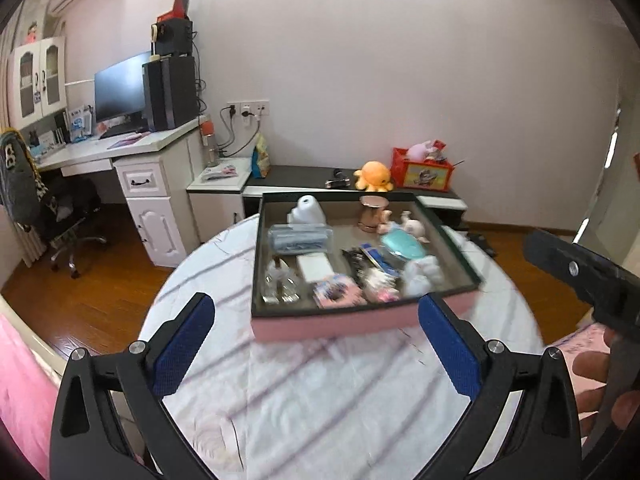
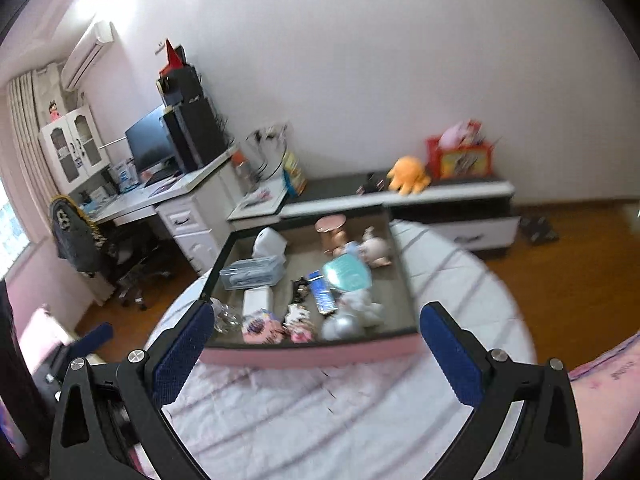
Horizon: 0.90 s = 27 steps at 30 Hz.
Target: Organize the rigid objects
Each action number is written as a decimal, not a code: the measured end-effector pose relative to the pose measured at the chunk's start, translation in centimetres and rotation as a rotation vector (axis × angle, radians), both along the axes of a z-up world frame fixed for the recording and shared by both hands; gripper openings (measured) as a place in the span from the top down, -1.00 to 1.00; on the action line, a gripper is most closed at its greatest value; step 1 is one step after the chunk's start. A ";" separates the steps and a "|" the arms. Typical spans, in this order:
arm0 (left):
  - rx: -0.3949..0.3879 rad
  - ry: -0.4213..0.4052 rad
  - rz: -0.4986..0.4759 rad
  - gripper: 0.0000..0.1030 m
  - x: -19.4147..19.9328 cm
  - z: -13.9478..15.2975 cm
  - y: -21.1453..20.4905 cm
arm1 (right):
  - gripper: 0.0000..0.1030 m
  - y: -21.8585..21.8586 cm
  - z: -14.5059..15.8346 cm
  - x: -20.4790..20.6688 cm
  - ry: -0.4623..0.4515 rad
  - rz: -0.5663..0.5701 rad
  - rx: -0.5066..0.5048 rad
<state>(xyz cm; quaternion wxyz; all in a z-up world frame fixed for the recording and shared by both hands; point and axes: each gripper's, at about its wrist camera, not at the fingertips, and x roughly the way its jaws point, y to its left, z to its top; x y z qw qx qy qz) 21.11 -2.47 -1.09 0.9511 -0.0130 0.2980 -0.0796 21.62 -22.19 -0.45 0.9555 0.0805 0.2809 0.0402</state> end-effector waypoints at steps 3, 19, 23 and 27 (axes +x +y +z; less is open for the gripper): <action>-0.016 -0.038 -0.016 -1.00 -4.0 1.3 0.2 | -1.00 -0.2 1.6 -5.1 -0.065 -0.041 -0.058; 0.022 -0.165 0.027 -1.00 -20.7 4.5 -0.6 | -1.00 -0.5 2.9 -22.2 -0.143 -0.075 -0.086; 0.011 -0.180 0.051 -1.00 -22.4 5.0 0.3 | -1.00 0.2 3.6 -23.2 -0.170 -0.060 -0.086; 0.010 -0.185 0.077 -1.00 -22.9 5.0 1.1 | -1.00 1.4 3.7 -23.5 -0.180 -0.034 -0.096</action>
